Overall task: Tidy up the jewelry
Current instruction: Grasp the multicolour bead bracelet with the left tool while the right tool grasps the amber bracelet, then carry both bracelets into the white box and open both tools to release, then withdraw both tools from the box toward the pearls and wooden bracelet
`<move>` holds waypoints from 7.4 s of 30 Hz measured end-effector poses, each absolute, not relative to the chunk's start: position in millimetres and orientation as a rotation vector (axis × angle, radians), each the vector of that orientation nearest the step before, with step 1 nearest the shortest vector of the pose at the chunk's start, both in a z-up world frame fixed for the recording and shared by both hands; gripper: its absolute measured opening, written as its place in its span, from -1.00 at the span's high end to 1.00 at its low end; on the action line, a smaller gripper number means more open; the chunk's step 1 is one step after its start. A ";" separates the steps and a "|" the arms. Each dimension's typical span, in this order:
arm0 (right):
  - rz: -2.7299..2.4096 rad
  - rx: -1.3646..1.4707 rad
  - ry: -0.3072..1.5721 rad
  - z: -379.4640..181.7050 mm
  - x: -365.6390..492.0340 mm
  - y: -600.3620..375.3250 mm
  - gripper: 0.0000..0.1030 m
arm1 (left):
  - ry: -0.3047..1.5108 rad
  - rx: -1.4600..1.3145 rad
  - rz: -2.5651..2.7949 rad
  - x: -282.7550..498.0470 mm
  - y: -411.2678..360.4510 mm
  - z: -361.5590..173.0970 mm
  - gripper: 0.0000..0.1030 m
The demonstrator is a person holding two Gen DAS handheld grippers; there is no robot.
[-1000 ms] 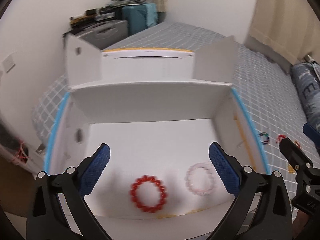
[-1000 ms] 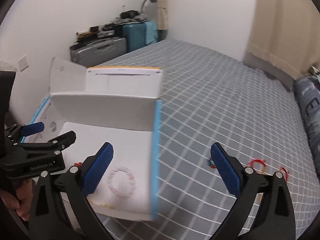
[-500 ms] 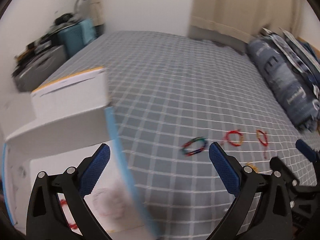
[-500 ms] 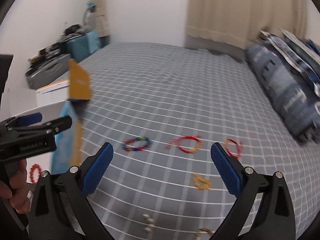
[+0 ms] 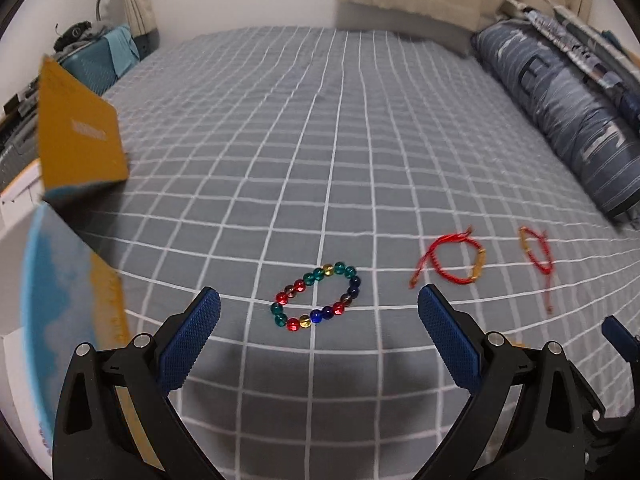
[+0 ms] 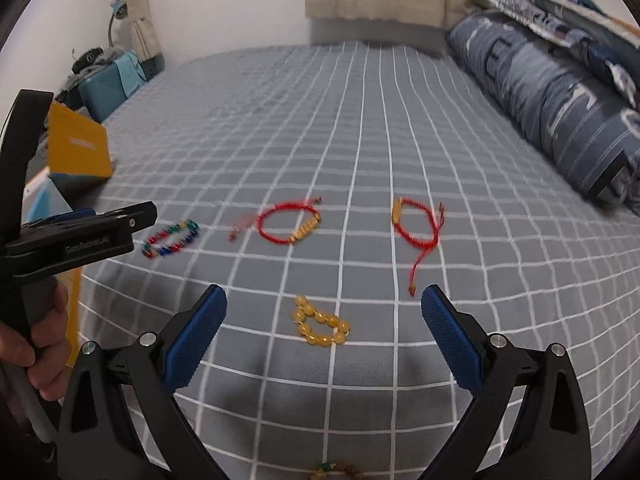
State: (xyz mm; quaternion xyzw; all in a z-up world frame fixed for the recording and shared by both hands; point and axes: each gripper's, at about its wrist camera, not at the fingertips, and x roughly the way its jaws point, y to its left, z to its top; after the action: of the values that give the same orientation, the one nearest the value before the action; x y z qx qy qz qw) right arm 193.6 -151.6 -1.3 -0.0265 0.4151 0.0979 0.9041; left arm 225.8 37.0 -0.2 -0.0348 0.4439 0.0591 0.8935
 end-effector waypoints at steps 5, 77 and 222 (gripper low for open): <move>0.192 -0.065 0.920 -29.7 203.4 -146.4 -0.82 | 0.968 -0.084 0.117 239.8 41.6 -35.1 -0.89; 0.253 -0.008 0.916 15.0 197.2 -135.0 0.82 | 0.965 -0.126 0.014 201.7 47.9 18.8 0.83; 0.135 0.001 0.963 -40.1 81.3 -213.9 -0.85 | 0.980 0.001 -0.044 89.9 -24.9 -43.2 -0.86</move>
State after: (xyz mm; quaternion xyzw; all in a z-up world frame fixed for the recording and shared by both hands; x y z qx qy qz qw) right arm 81.3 -213.9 -40.1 0.0004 0.4626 0.0648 0.8842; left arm 89.9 -24.9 -43.2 0.0006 0.4708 -0.0212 0.8820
